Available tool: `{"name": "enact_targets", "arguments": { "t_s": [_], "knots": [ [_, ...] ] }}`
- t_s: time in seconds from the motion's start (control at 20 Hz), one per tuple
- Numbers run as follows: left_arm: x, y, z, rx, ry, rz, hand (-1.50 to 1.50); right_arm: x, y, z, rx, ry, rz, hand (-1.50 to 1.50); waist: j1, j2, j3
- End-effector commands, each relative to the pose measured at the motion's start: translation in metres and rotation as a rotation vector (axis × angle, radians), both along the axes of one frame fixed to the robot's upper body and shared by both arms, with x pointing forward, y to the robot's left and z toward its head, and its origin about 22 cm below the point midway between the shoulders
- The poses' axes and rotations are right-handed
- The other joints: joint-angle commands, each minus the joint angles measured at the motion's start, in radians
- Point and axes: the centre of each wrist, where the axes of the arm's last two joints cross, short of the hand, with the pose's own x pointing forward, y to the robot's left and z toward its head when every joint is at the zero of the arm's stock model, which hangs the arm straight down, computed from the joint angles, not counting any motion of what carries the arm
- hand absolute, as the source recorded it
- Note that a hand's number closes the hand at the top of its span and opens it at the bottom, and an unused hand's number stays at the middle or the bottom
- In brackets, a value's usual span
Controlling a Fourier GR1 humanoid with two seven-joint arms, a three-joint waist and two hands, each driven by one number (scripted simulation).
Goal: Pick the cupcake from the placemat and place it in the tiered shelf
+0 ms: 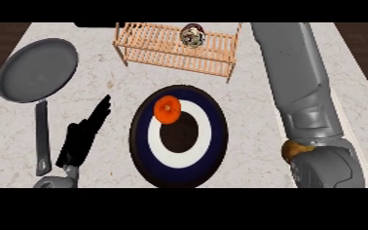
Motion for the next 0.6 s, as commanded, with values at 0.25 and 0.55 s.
{"name": "enact_targets", "arguments": {
  "t_s": [0.25, 0.55],
  "knots": [
    [-0.021, 0.025, -0.007, 0.011, 0.039, 0.084, 0.0, -0.03, -0.049, -0.022, 0.057, 0.032, -0.117, -1.5, -0.081, -0.034, -0.001],
    [-0.024, 0.024, -0.012, 0.003, 0.05, 0.094, 0.0, -0.081, -0.087, -0.032, -0.033, 0.059, -0.073, -1.5, -0.092, -0.031, -0.001]
  ]
}}
